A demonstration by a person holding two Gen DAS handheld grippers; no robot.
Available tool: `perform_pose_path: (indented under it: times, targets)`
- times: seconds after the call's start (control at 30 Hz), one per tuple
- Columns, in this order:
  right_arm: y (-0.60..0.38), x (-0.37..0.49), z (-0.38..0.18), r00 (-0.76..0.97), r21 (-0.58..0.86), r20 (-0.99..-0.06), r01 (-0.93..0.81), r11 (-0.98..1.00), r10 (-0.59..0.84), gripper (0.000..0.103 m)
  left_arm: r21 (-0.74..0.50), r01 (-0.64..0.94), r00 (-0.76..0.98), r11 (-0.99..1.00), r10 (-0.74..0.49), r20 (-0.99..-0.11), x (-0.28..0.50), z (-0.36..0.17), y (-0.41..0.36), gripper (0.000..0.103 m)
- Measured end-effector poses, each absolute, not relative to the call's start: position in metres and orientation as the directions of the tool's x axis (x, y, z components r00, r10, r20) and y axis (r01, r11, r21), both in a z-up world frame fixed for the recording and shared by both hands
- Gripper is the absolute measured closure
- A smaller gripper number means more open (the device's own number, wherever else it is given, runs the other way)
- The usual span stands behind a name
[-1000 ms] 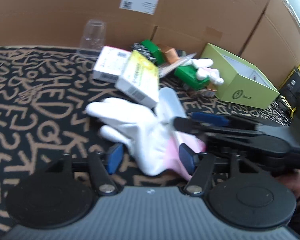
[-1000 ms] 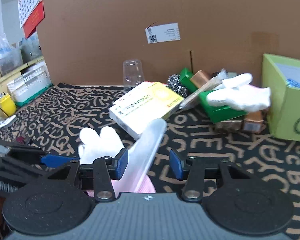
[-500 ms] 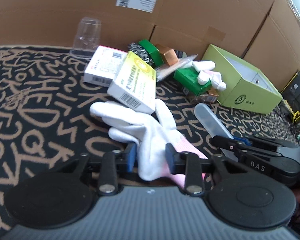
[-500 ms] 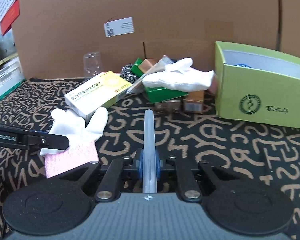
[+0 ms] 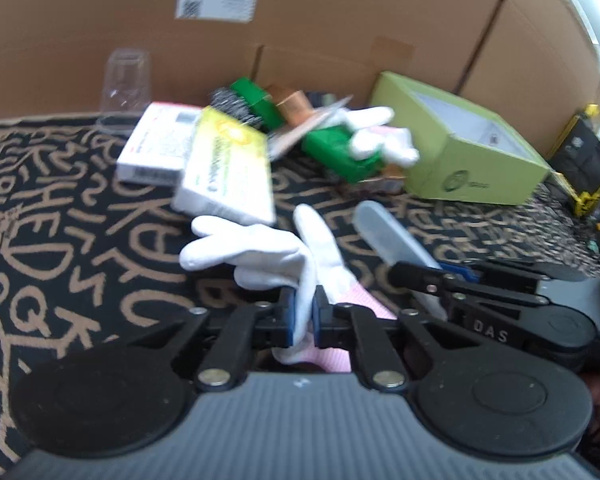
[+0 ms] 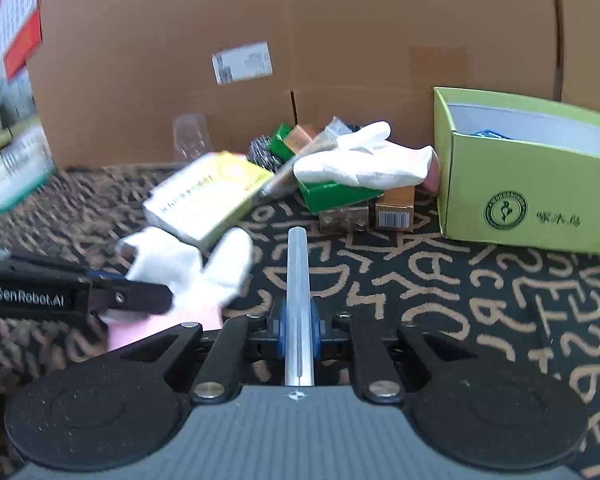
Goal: Organize objects
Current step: 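Carry the glove and tube into the lime-green box and release both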
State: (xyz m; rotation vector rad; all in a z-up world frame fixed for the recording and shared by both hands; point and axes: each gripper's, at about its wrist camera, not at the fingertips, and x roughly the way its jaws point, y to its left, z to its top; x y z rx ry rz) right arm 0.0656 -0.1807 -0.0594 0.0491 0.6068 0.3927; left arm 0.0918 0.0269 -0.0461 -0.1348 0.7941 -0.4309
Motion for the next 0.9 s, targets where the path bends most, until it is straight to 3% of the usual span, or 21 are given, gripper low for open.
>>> perform_pose_path:
  times: [0.2,0.5,0.67,0.9]
  targets:
    - [-0.213,0.048,-0.029,0.827,0.167,-0.448,-0.296,0.941,0.340,0.089,-0.289,0.448,0.625,0.846,-0.528,-0.575,0.087,0.000,0.004,0.095]
    - [-0.284,0.050,0.007,0.935,0.152,-0.323,-0.101,0.983,0.146,0.089,-0.311,0.594,0.580,0.742,-0.663,-0.473,0.122,0.063,-0.070,0.095]
    - [-0.321,0.072,0.013,0.956,0.144,-0.290,-0.004,0.990,0.046,0.089,-0.280,0.619,0.587,0.733,-0.670,-0.455,0.156,0.087,-0.125,0.094]
    - [-0.358,0.139,0.013,0.965,0.095,-0.251,0.107,0.990,-0.080,0.089,-0.257,0.598,0.600,0.759,-0.637,-0.484,0.235,0.080,-0.192,0.094]
